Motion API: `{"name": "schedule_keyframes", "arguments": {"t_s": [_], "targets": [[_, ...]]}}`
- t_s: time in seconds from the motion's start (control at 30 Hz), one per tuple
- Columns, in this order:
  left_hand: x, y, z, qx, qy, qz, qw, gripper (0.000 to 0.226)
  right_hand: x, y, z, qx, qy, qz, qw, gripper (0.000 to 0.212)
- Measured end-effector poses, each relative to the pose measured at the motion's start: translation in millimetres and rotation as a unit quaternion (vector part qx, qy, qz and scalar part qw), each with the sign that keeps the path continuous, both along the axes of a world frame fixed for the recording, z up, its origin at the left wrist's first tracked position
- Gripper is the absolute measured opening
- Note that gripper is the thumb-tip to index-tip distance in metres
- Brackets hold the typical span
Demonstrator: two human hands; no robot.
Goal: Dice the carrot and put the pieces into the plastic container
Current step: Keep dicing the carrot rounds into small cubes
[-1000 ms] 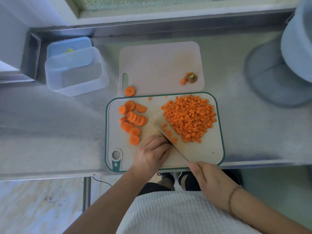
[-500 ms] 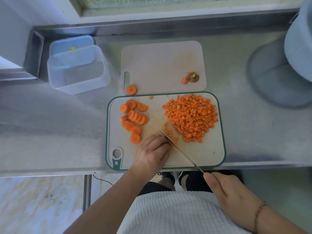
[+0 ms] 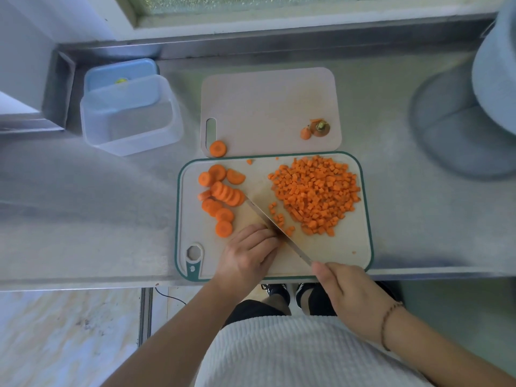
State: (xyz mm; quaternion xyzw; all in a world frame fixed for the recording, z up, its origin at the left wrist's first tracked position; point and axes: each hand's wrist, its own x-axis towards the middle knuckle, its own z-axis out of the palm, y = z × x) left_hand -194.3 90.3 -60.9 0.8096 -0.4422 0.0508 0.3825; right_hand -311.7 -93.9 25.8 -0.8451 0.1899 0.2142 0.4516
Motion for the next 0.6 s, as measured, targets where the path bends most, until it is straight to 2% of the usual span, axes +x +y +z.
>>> {"name": "schedule_keyframes", "arguments": {"t_s": [0.2, 0.4, 0.47, 0.6], "targets": [[-1.9, 5.8, -1.7, 0.008, -0.008, -0.004, 1.000, 0.004, -29.0, -11.2, 4.7, 0.015, -0.031, -0.011, 0.999, 0.043], [-2.4, 3.8, 1.7, 0.006, -0.008, -0.001, 1.000, 0.012, -39.4, -10.4, -6.2, 0.003, 0.014, 0.011, 1.000, 0.062], [-2.2, 3.7, 2.6, 0.010, -0.005, -0.005, 1.000, 0.012, -32.3, -5.9, -8.0, -0.021, 0.004, 0.019, 1.000, 0.067], [-1.0, 4.2, 3.2, 0.013, 0.015, -0.009, 1.000, 0.007, -0.3, 2.8, -3.9, -0.020, 0.001, 0.031, 0.999, 0.059]]}}
